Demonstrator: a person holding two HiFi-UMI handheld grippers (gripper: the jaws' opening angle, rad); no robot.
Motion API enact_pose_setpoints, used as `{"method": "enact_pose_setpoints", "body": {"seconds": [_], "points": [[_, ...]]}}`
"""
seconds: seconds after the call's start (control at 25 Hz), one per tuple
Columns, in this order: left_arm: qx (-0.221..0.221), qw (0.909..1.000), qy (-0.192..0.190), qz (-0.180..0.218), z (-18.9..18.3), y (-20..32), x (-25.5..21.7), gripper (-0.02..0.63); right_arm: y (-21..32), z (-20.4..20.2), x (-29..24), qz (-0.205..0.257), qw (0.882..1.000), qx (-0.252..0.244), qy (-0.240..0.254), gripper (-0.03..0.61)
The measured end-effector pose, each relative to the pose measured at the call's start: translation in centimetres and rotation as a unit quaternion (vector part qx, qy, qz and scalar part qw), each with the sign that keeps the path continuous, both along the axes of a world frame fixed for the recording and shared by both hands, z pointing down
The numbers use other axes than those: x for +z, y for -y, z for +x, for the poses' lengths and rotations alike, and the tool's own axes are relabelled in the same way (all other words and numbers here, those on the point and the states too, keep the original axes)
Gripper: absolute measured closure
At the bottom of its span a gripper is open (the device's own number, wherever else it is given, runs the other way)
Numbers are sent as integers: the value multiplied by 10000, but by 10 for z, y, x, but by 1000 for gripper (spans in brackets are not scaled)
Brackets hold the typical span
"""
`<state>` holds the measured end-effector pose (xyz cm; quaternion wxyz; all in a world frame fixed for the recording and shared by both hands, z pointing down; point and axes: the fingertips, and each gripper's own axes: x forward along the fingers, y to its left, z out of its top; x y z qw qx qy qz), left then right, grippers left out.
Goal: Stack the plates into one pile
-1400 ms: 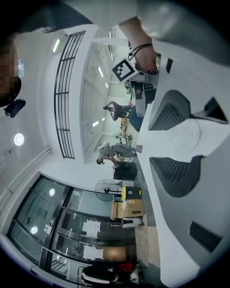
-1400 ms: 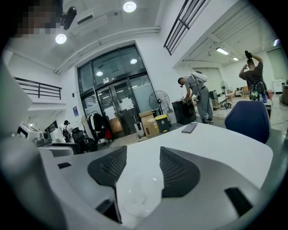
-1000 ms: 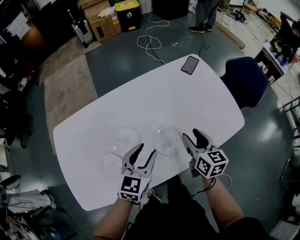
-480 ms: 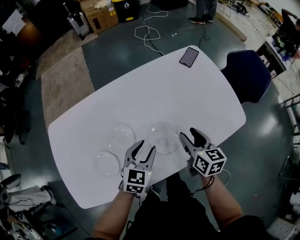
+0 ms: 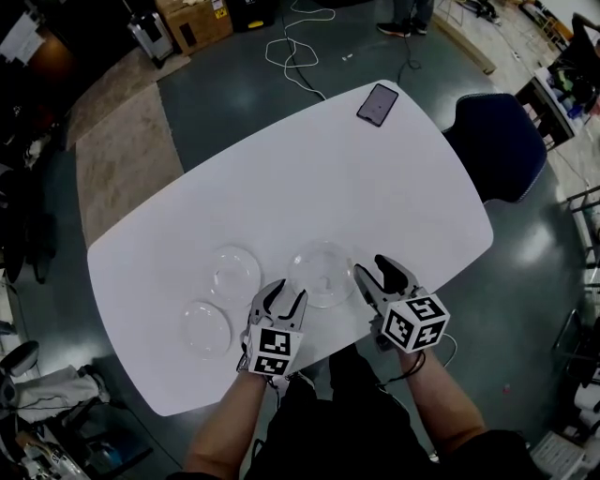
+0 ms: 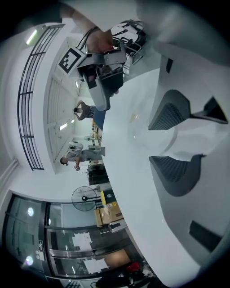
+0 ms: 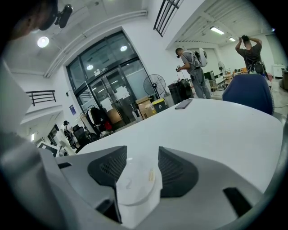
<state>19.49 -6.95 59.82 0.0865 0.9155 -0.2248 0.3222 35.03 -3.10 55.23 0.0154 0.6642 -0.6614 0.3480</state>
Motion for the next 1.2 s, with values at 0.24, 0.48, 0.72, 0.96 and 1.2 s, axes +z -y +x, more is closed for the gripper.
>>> {"method": "enact_pose_setpoints", "body": {"seconds": [0.24,0.48,0.72,0.96,1.2], "points": [[5,9998,186,-62,0,2,17,417,1,-1,14,-123,9999,-14,56,347],[31,9990,441,-60,1,3,29,419,4,1,18,-182,9998,-2,78,347],[31,9987,499,22,3,7,31,420,5,1,27,-285,9995,3,102,347],[-69,9985,549,38,3,14,32,437,7,2,38,-433,9987,65,243,347],[-88,9988,480,23,3,14,30,439,2,-1,52,-618,9961,104,617,347]]}}
